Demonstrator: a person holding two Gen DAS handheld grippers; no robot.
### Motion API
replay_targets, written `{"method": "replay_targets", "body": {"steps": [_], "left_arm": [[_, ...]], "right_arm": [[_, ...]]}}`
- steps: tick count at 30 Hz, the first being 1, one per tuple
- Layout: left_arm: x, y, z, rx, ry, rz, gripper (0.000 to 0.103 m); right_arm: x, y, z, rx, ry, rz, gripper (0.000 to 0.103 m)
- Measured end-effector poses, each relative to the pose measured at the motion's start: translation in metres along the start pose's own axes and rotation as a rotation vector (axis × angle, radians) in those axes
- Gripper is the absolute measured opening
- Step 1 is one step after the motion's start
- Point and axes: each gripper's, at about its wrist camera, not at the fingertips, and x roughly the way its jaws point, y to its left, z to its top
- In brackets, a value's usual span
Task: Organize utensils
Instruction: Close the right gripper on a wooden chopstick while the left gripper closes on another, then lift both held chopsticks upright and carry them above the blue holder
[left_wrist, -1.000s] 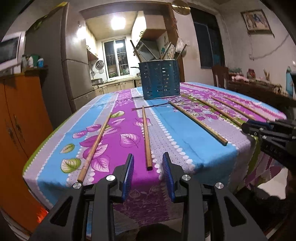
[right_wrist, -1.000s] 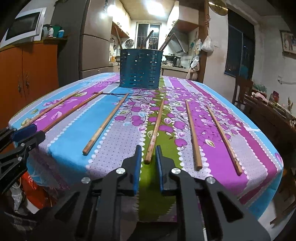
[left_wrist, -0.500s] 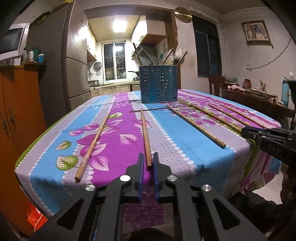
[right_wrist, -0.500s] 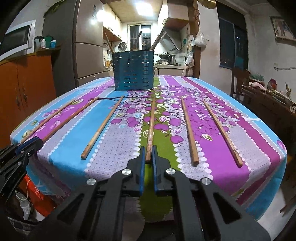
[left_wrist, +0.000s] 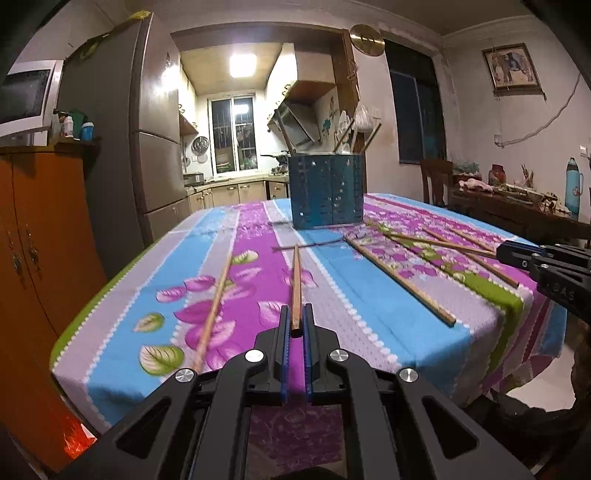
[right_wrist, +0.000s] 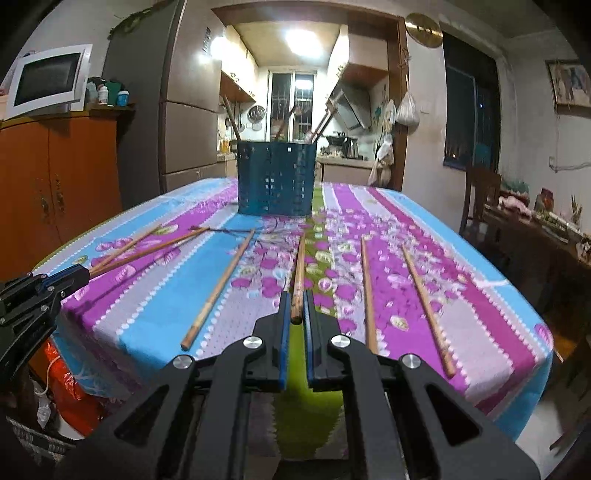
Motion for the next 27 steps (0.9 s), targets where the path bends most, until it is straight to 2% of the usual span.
{"method": "replay_targets", "body": {"steps": [5,11,18,27], "left_arm": [[-0.013,0.002,0.014,-0.006,-0.033,0.002,0.007],[-0.037,-0.001,0.040,-0.001,-0.114,-0.016,0.007],[-0.054,0.000,0.070,-0.016,-0.193,-0.017,0.007],[-0.055,0.003,0.091,-0.019,-0.224,-0.008,0.007]], "right_arm": [[-0.016,0.001,0.011,-0.037,-0.059,-0.007,0.005],[-0.040,0.002,0.033,-0.083,-0.155,0.000,0.005],[-0.051,-0.002,0.054,-0.086,-0.211,0.036,0.005],[-0.061,-0.006,0.083,-0.064,-0.272,0.084,0.005]]}}
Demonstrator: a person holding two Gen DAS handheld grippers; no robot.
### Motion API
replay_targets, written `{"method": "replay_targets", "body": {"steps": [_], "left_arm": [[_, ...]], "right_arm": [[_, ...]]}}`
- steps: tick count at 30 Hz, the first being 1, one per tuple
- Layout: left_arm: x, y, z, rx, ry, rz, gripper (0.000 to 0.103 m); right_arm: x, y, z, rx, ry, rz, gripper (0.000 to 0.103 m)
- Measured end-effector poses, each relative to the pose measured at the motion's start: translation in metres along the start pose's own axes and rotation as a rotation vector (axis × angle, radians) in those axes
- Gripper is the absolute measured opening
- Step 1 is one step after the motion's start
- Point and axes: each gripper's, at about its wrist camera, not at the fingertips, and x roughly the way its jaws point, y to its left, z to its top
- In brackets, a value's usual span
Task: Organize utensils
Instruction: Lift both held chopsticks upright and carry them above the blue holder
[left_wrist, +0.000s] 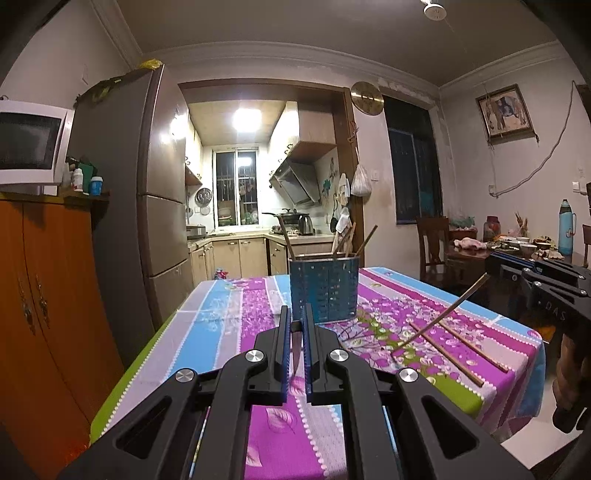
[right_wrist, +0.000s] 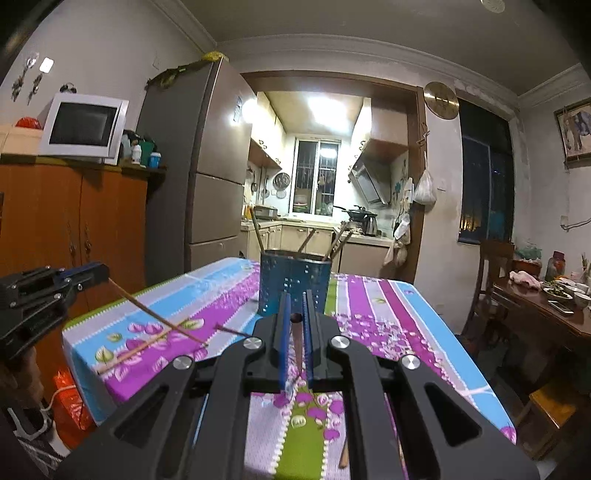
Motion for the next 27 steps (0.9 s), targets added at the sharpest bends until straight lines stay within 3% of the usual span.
{"method": "replay_targets", "body": {"steps": [11,20,27], "left_arm": [[0.007,0.002,0.023,-0.003,-0.006,0.023,0.007],[0.037,0.000,0.044,-0.042,0.110,0.082,0.007],[0.054,0.008,0.062,-0.066,0.149,0.113,0.007]], "right_arm": [[0.006,-0.007,0.016,0.026,-0.005,0.015,0.005],[0.016,-0.010,0.023,0.033,0.004,0.023,0.005],[0.029,-0.018,0.032,0.044,0.016,0.039,0.005]]}}
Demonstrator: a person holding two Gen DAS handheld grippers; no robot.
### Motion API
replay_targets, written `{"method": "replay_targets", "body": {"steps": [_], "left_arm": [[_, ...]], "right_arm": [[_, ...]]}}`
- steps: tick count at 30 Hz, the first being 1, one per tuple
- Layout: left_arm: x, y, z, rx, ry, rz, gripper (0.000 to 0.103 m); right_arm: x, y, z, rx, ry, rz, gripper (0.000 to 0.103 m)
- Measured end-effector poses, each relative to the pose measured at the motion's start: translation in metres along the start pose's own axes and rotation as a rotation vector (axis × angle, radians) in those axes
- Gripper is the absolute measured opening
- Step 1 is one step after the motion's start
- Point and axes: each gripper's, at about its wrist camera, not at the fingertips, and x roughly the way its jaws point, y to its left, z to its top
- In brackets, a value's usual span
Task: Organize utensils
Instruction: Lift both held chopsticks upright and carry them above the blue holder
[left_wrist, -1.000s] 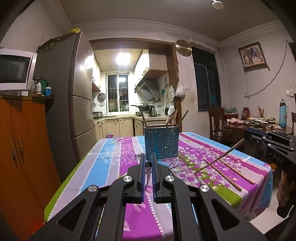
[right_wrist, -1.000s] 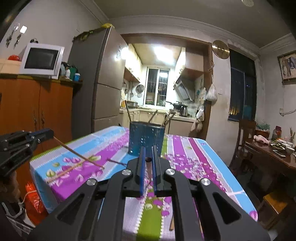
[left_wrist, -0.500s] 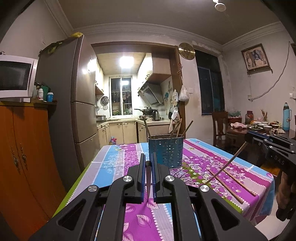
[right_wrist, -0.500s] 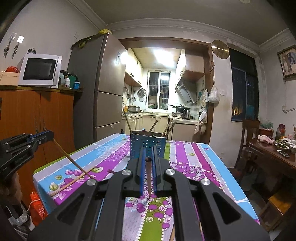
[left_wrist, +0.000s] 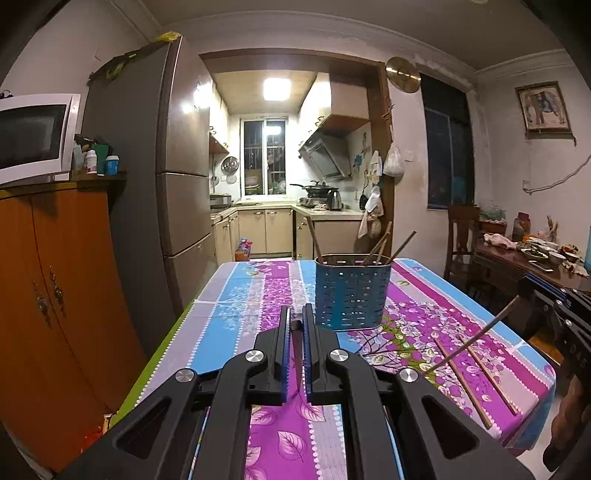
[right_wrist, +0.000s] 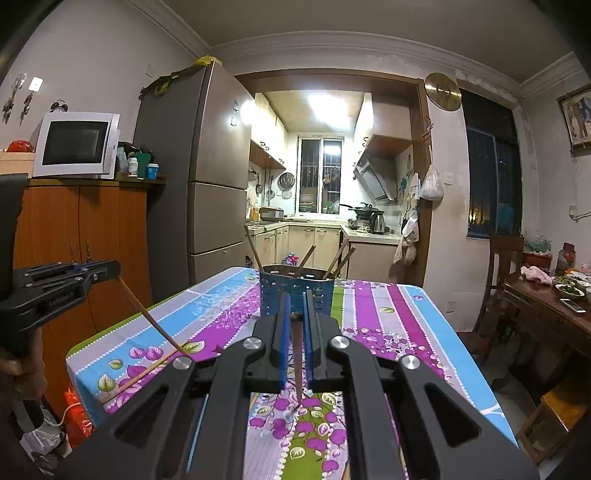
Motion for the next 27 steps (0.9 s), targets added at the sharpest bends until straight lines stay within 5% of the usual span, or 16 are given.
{"method": "replay_targets", "body": {"steps": [27], "left_arm": [[0.046,-0.023,0.027,0.057,0.064,0.086,0.007]], "right_arm": [[0.025,-0.024,0.020,0.032,0.011,0.013,0.005]]}}
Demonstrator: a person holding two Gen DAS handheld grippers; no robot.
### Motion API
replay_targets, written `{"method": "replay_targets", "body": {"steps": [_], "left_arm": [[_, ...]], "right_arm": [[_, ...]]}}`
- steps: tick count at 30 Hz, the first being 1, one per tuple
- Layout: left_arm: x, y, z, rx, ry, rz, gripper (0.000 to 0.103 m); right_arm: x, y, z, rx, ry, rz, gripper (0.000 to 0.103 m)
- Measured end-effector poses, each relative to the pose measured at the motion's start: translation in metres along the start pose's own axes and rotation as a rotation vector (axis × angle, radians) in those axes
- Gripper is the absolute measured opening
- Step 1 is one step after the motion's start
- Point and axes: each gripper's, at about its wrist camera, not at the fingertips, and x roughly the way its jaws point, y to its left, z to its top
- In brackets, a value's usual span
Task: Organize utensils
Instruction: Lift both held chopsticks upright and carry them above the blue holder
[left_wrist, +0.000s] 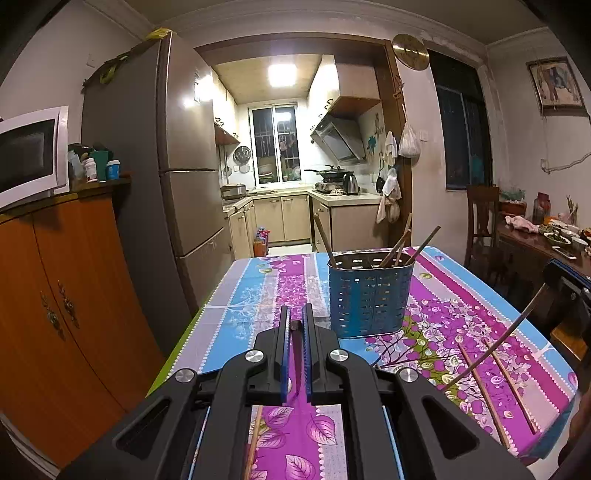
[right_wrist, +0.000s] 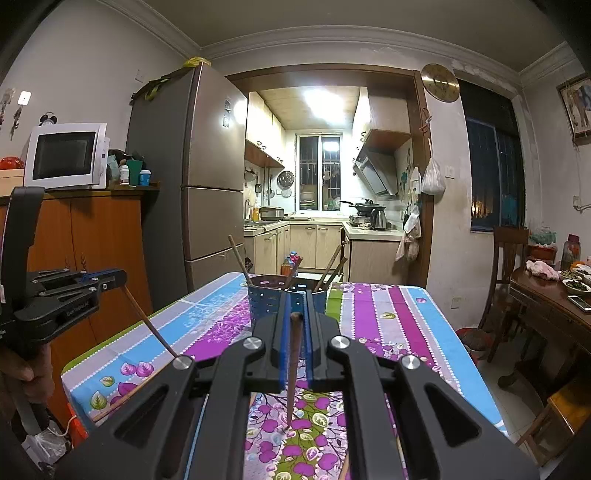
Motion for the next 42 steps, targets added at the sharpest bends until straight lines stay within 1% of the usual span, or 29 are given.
{"method": "replay_targets", "body": {"steps": [19,32,42], "left_arm": [[0.010,-0.017,0.011,0.041,0.018,0.007,0.007],[0.012,-0.021,0.013,0.048,0.022,0.007,0.007],[0.019,-0.025,0.021,0.054,0.018,0.011,0.007]], "right_arm": [[0.013,-0.013,0.010,0.026,-0.006,0.038,0.005],[0.022,-0.015,0.034,0.034,-0.031,0.077,0.005],[0.035,-0.015,0.048,0.052,-0.016,0.122,0.005]]}}
